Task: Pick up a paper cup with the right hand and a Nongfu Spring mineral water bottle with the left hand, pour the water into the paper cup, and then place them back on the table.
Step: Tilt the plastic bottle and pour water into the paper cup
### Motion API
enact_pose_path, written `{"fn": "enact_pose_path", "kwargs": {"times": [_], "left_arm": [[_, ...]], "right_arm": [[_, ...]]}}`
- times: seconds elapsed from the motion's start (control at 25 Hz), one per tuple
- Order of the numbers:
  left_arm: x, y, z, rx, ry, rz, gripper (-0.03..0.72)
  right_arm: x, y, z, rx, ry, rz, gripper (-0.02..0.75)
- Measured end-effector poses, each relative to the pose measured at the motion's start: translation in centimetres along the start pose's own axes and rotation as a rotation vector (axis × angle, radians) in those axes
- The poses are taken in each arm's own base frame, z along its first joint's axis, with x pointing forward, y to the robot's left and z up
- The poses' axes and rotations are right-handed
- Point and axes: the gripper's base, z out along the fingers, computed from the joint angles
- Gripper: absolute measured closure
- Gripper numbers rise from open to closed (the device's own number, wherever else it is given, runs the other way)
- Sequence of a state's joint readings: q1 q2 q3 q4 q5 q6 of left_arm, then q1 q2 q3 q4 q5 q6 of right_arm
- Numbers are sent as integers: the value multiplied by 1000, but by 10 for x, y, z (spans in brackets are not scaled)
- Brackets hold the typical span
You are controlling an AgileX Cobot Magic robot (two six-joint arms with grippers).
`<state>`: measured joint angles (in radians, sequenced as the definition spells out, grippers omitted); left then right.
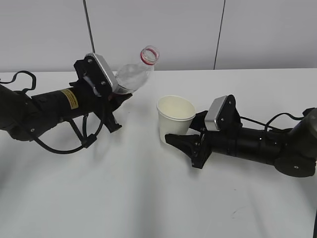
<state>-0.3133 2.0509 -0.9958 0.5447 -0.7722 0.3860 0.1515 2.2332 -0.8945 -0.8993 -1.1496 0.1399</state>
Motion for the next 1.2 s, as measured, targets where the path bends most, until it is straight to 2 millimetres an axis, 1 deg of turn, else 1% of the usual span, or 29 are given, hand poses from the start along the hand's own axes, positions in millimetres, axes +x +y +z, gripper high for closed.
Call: {"fn": "enact_pose_path", "kwargs": {"times": [0.2,0.48,0.64,1.0,1.2], "left_arm": [[1,4,0,-45,18,88,407],[-10,13,-5,-75,1,198,407],[-10,14,-5,-75,5,285,407],[-10,15,-5,-86,17,385,407],[-10,20,-5,-141,22,429,407]], "right_arm": [[0,0,0,0,0,0,282],[0,0,0,0,-1,10,283],[0,0,0,-2,-1,10,285],[-1,1,1,-30,-2,-6,285],[-2,2,2,-55,-1,-17,285]]}}
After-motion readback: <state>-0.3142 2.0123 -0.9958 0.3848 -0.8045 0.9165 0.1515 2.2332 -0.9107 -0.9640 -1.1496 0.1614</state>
